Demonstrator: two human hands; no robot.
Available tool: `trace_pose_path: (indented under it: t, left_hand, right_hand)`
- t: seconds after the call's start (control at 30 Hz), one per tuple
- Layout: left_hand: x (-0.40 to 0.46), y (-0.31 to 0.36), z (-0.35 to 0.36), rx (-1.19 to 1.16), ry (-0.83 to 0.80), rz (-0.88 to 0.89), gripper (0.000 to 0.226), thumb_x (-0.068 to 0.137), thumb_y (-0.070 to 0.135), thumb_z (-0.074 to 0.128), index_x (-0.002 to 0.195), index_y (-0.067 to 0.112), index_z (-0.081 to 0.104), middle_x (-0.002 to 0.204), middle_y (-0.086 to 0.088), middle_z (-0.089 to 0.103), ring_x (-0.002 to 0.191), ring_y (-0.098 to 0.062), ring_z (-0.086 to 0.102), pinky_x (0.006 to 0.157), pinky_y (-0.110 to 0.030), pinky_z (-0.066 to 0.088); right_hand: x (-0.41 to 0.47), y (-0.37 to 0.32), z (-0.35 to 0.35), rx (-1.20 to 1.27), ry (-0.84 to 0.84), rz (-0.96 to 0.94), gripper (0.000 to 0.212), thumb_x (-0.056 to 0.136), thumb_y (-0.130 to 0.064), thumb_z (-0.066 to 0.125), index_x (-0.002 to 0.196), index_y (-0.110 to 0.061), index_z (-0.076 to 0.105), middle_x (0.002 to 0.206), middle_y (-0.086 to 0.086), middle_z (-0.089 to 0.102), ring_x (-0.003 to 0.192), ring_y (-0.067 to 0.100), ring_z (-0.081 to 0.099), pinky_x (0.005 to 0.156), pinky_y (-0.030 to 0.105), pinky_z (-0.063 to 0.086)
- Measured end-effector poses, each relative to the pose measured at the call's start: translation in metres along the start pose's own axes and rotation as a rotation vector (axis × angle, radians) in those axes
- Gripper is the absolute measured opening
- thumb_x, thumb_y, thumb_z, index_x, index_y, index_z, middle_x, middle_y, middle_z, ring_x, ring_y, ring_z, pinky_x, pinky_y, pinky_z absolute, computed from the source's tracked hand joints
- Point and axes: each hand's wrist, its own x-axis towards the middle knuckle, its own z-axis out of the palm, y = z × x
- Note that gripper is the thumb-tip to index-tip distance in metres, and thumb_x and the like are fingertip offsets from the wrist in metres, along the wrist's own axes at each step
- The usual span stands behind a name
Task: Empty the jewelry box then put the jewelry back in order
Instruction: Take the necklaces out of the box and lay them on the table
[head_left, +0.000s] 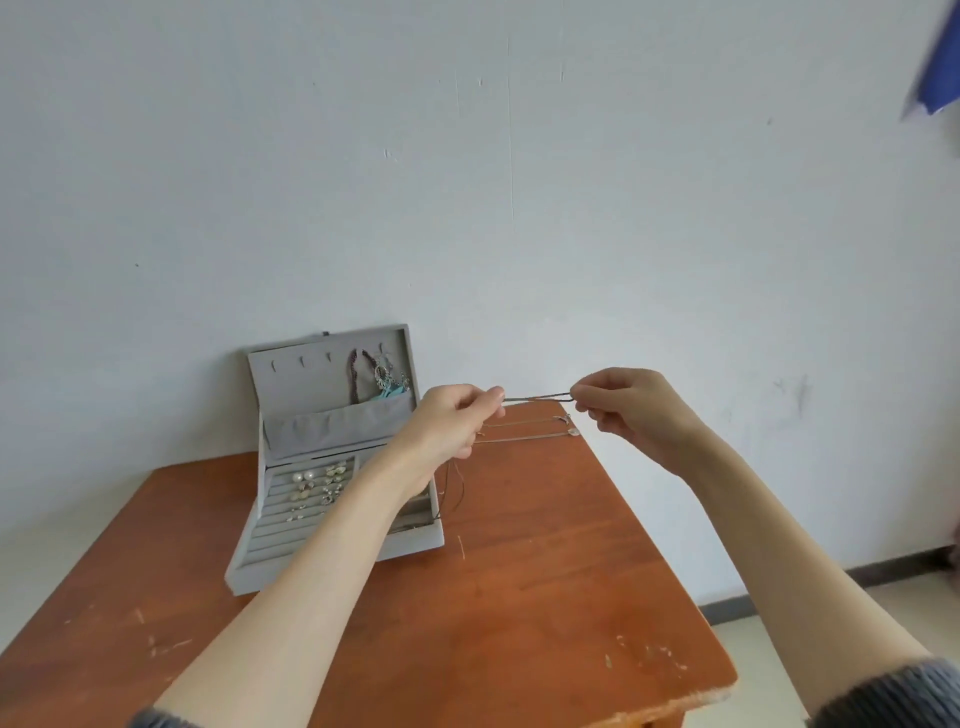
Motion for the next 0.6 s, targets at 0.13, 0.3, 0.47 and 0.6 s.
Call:
trace_pose_path:
  t: [0.13, 0.3, 0.47, 0.6]
  left_hand:
    - [0.024, -0.015, 0.001, -0.253, -0.012, -0.163, 0.02, 0.092, 0.021, 0.055, 0.08, 0.006, 0.06, 0.046, 0.01, 0.026, 0.039, -0.004, 0.023, 0.04, -0.016, 0.022]
    - [0.062, -0.024, 0.016, -0.851, 0.113, -0.247, 0.028, 0.096, 0.021, 0.046, 0.071, 0.01, 0.05, 0.042, 0.006, 0.03, 0.035, -0.006, 0.026, 0.043, -0.017, 0.024]
    - [0.085, -0.051, 0.021, -1.278, 0.27, -0.202, 0.031, 0.089, 0.011, 0.03, 0.058, 0.015, 0.035, 0.049, 0.003, 0.026, 0.046, -0.011, 0.025, 0.053, -0.022, 0.024]
    - [0.091, -0.089, 0.016, -0.903, 0.385, -0.34, 0.033, 0.092, 0.015, 0.036, 0.059, 0.016, 0.035, 0.043, 0.003, 0.032, 0.052, -0.013, 0.036, 0.057, -0.023, 0.037]
  right_hand:
    - [0.014, 0.046, -0.002, 0.161, 0.15, 0.13, 0.006, 0.082, 0.002, 0.06, 0.078, -0.001, 0.064, 0.07, 0.005, 0.054, 0.059, 0.012, 0.044, 0.054, 0.018, 0.04]
    - [0.043, 0.072, 0.007, 0.485, 0.319, 0.163, 0.013, 0.08, 0.01, 0.056, 0.075, -0.001, 0.06, 0.069, 0.003, 0.05, 0.057, 0.012, 0.041, 0.054, 0.022, 0.034]
    - [0.071, 0.091, 0.02, 0.479, 0.335, 0.163, 0.013, 0.082, 0.005, 0.06, 0.075, -0.006, 0.062, 0.071, 0.004, 0.055, 0.061, 0.014, 0.048, 0.057, 0.022, 0.039]
    - [0.082, 0.109, 0.02, 0.086, 0.38, 0.179, 0.01, 0.079, -0.005, 0.064, 0.075, -0.015, 0.065, 0.067, 0.002, 0.06, 0.068, 0.015, 0.054, 0.062, 0.022, 0.041]
